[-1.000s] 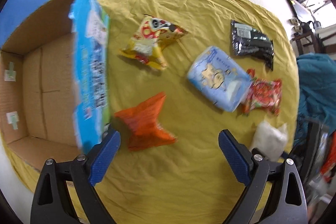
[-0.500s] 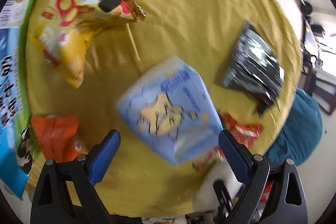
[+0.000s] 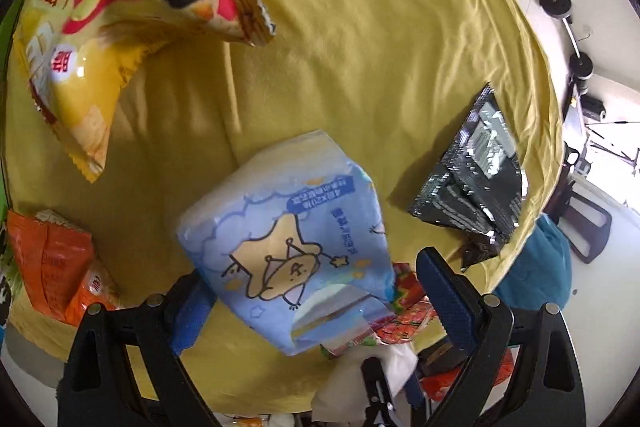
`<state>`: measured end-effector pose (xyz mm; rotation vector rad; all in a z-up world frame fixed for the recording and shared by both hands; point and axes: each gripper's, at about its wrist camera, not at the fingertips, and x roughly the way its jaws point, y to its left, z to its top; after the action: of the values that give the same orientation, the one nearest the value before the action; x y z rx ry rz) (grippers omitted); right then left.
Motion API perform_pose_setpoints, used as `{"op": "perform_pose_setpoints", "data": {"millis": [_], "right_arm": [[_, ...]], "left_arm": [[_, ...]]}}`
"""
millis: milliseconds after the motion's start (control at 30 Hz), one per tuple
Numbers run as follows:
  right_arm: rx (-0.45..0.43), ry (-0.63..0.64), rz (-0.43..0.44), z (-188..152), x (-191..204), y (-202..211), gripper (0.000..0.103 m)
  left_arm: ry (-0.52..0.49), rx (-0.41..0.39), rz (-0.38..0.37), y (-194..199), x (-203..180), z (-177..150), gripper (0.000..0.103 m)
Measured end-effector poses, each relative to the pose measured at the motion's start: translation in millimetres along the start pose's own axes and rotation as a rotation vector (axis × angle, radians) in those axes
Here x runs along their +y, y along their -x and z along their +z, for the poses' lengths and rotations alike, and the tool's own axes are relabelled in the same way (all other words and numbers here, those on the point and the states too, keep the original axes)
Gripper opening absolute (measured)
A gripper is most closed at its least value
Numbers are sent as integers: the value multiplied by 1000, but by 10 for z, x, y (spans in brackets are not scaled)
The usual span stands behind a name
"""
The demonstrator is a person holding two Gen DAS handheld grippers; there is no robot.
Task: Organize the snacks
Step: 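Reach the left tool to the blue tissue pack while the right tool reaches the white bag, then close the left tool on the blue tissue pack while the right tool grips the white bag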
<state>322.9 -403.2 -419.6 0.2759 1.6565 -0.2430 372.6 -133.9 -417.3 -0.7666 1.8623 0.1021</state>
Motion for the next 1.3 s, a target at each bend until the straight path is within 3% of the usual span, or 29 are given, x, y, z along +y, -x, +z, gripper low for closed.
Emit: {"op": "perform_pose_setpoints", "data": {"millis": [133,200,400,500,633,867,1000,1100,1200,1300], "right_arm": [[2,4,-12,-131,19,2,92],[6,6,-10,-138,31,-10,92],[28,28,-4,-206,5,-11,92],[45,54,-5,-273,-3,-17,92],[64,80,0,-334,8,-20,93],[106,63,13,-415,-62,-59,98],[126,32,21,-473,-140,-167,101],[110,20,15,-495,-164,-175,102],[115,10,12,-481,-226,-193,102],[119,21,21,-495,-290,-189,102]], "left_arm": [[-14,12,53,-135,77,74,96],[-43,4,72,-143,25,88,88],[-338,-70,276,-141,-194,-198,68],[-513,-115,404,-168,-210,-454,68],[-613,-129,483,-233,-94,-647,68],[-577,-130,429,-341,155,-724,68],[-556,-152,393,-223,383,-795,54],[-541,-161,368,-133,473,-803,51],[-497,-144,328,176,522,-755,51],[-466,-186,281,628,741,-666,51]]}}
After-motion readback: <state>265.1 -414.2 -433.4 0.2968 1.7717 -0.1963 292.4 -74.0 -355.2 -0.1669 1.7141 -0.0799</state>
